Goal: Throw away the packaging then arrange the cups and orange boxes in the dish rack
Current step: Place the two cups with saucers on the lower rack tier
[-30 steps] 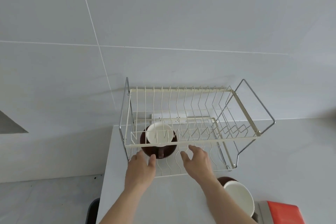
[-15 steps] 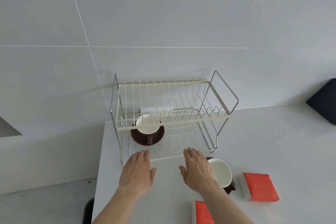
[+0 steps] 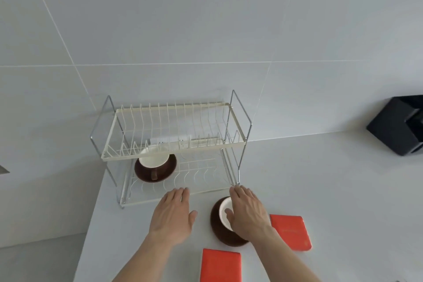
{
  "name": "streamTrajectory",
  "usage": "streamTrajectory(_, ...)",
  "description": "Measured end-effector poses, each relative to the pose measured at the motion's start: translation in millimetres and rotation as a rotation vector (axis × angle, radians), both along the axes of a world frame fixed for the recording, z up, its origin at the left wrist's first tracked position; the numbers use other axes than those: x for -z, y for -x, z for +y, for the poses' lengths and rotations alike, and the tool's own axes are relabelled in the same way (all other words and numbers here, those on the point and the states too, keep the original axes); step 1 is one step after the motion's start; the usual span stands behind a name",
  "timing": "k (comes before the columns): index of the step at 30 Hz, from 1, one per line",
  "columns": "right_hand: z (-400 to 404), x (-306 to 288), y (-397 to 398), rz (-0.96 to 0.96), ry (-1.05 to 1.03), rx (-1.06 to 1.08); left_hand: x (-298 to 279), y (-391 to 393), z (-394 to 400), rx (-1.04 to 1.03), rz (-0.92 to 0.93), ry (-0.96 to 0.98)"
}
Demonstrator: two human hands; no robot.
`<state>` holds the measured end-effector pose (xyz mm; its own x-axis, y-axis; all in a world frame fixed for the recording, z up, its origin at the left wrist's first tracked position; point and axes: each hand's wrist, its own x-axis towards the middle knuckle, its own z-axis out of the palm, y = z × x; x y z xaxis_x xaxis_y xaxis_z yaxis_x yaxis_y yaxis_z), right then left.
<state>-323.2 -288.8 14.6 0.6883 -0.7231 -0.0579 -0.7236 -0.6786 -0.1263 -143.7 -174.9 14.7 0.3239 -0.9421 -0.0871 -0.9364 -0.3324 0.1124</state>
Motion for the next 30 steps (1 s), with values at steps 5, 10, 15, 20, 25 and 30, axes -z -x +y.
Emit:
streamTrajectory(5, -25.8, 4.6, 38.5, -0.002, -0.041, 0.017, 8.6, 38.2, -17.0, -0.046, 0.014, -0.035)
streamTrajectory(10, -44.1, 18.4, 56.5, -0.058, -0.191, 0.127, 25.1, 60.7, -30.0, -0.175, 0.125, -0.064)
streamTrajectory(15, -52.1, 36.4, 62.6, -0.103, -0.389, 0.224, 41.1, 77.8, -33.9, -0.257, 0.221, -0.132)
streamTrajectory(20, -60.3, 47.4, 58.8, -0.129, -0.572, 0.346, 56.0, 86.7, -39.9, -0.345, 0.358, -0.175)
streamTrajectory(25, -65.9, 58.7, 53.5, -0.205, -0.762, 0.447, 68.7, 90.5, -47.6, -0.512, 0.646, -0.203)
streamTrajectory(30, -70.9, 65.9, 51.3, -0.242, -0.822, 0.515, 71.6, 90.4, -49.2, -0.610, 0.808, -0.170)
